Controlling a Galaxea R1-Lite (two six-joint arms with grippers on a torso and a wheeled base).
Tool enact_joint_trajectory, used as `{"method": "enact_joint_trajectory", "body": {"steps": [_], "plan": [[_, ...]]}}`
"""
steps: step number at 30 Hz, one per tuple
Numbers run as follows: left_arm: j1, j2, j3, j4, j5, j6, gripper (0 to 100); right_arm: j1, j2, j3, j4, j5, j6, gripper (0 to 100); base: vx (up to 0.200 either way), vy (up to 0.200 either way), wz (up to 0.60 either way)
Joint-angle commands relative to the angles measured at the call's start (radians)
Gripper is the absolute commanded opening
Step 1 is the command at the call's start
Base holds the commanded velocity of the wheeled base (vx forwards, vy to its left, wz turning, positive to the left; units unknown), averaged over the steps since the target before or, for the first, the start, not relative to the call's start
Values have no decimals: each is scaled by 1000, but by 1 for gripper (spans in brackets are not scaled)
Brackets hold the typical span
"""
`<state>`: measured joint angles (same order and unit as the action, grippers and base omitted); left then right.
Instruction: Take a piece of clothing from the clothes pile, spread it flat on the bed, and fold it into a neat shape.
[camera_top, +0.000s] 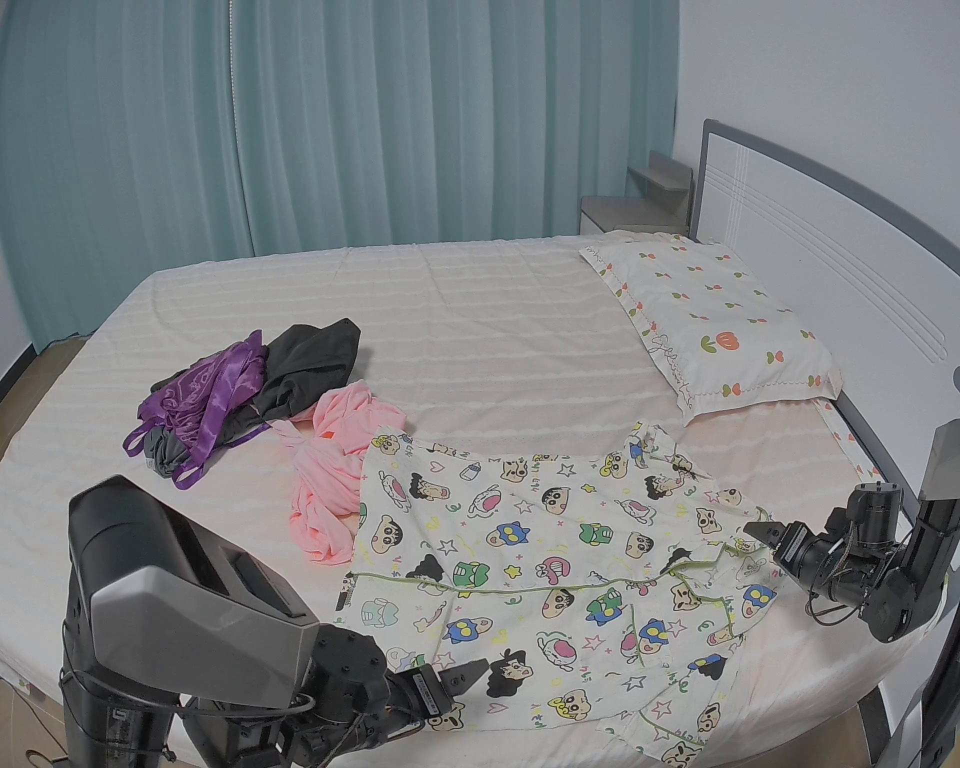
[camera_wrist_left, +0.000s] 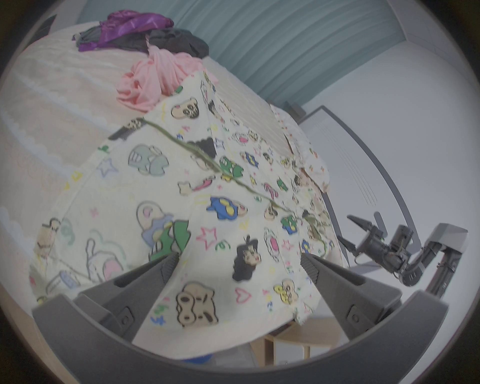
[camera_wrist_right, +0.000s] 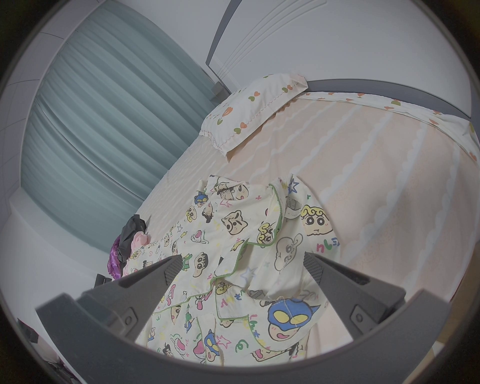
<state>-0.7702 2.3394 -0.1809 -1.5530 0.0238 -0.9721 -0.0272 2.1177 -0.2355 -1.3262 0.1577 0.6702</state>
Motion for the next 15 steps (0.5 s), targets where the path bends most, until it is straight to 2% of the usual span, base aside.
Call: {"method": "enact_joint_trajectory", "body": {"steps": [1, 15], "plan": [[-20, -15, 44, -18, -27, 3, 100, 0, 1, -1, -1, 0, 0, 100, 0, 0, 0], [-32, 6, 64, -18, -48, 7, 100, 0, 1, 1, -1, 0, 0, 100, 0, 0, 0]]}}
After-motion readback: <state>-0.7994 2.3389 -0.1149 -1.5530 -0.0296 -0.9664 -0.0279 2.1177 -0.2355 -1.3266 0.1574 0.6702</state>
